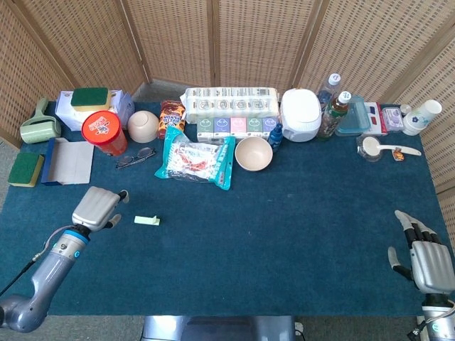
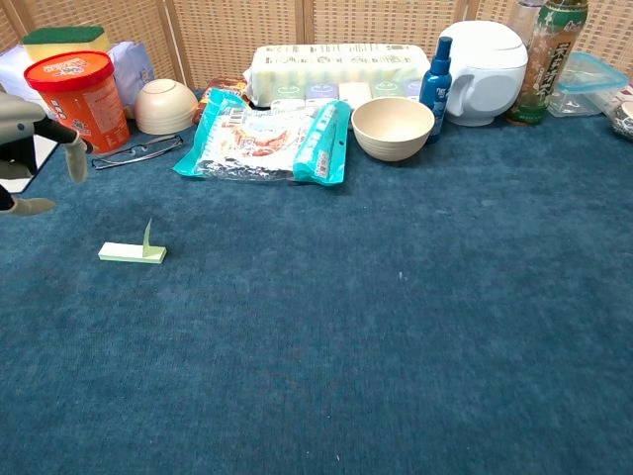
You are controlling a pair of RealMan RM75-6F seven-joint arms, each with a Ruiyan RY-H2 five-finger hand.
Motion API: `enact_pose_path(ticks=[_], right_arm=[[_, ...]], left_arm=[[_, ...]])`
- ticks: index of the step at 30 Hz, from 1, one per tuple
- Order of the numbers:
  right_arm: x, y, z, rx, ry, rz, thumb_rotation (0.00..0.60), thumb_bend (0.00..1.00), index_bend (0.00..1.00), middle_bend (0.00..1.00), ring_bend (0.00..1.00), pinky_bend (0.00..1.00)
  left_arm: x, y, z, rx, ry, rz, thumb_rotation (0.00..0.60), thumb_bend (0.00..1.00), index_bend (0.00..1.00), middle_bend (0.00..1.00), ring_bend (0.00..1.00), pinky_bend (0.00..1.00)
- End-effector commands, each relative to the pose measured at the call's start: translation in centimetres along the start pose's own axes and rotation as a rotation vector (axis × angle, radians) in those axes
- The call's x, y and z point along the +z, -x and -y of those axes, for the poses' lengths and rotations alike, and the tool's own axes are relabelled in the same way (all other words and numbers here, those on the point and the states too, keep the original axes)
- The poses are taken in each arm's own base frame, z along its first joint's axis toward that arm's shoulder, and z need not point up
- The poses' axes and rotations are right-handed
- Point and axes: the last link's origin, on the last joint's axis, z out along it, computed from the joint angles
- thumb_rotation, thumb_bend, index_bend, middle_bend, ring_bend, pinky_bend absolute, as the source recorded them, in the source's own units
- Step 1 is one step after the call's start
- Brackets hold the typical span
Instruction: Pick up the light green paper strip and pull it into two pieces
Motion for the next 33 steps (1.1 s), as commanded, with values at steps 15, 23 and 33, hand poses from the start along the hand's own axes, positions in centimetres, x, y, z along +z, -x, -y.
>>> enact_pose_path(ticks=[15, 23, 33], right_arm=[[-0.3, -0.2, -0.6, 0.003, 0.016, -0.006, 0.6, 0.47, 0.08, 0.18, 0.16, 0.24], [-0.6, -0.3, -0.7, 0.001, 0.026, -0.008, 0.6, 0.47, 0.08, 0.18, 0.16, 0.24], [-0.6, -0.3, -0.8, -0.002, 0.033, -0.008, 0.6, 0.47, 0.08, 0.18, 0.16, 0.24]], left_arm=[[0.9, 2.0, -1.6, -0.013, 0.016, 0.051, 0.6, 0.29, 0.42, 1.0, 1.0, 1.0], [1.5, 2.9, -2.1, -0.011, 0.019, 0.071, 0.6, 0.29, 0.42, 1.0, 1.0, 1.0], [2.5, 3.9, -3.1, -0.011, 0.033, 0.097, 0.6, 0.29, 0.42, 1.0, 1.0, 1.0]])
